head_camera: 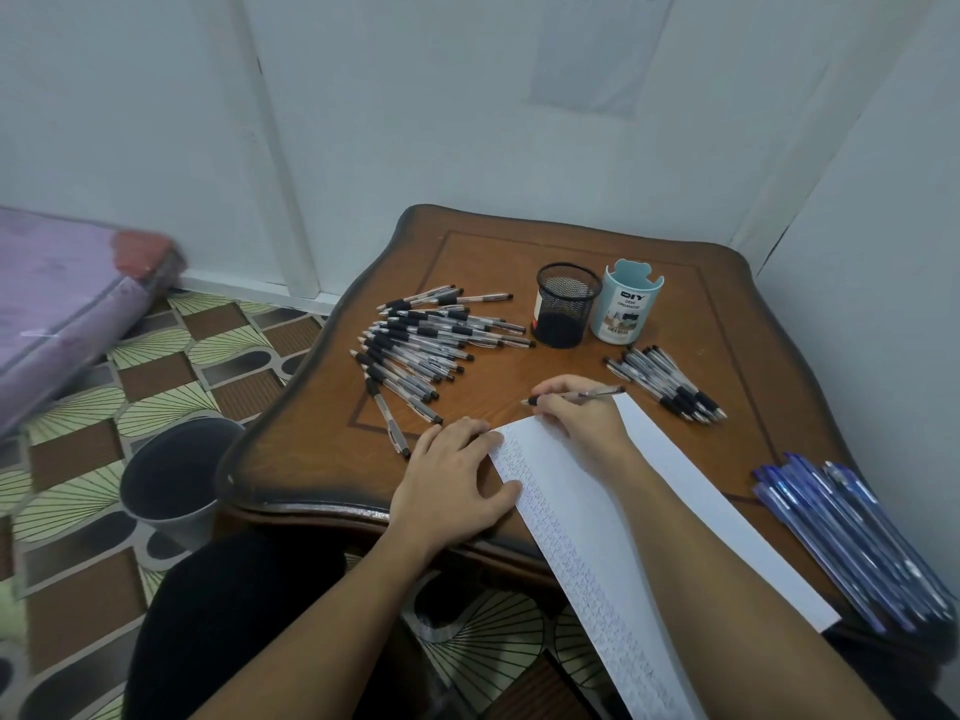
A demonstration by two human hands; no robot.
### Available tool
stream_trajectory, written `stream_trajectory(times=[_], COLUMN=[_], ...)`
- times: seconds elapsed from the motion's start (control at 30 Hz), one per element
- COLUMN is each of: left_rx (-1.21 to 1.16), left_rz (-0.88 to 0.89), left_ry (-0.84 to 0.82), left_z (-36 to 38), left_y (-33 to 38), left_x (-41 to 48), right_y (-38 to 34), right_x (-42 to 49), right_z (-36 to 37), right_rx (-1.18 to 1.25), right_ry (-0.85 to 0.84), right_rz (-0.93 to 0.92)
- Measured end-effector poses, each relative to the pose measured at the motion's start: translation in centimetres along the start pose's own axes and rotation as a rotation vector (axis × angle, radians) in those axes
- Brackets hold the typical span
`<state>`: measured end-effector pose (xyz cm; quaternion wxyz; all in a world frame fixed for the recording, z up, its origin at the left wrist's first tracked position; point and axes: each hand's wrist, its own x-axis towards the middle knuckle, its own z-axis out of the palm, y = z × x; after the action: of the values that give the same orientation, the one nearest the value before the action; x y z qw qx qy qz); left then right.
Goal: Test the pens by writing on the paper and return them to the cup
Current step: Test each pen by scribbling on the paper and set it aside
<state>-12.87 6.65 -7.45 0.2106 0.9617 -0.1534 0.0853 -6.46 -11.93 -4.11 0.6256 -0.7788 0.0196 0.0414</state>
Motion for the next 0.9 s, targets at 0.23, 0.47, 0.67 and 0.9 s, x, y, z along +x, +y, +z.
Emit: stream_trajectory(times=[0.23,0.47,0.67,0.9], left_rx=[0.003,0.005,0.006,0.007], left_rz=[-0.007,-0.005,-0.005,-0.006], left_ry=[0.006,0.006,0.011,0.007], left_z=[0.1,-0.03,-0.02,-0.08], left_y=[0.01,0.12,0.14,0.16], left_x=[-0.04,0.03,-0.04,-0.03], right_y=[0.02,0.47,0.46,0.7], right_x=[-0.38,-0.49,-0.68,-0.53], right_z=[0.72,0.68,0.78,0.69], right_rx=[-0.106,-0.149,-0.155,-0.162], right_ry=[0.054,0.07,0.062,0.056], right_rz=[-0.091,-0.116,-0.128,-0.125])
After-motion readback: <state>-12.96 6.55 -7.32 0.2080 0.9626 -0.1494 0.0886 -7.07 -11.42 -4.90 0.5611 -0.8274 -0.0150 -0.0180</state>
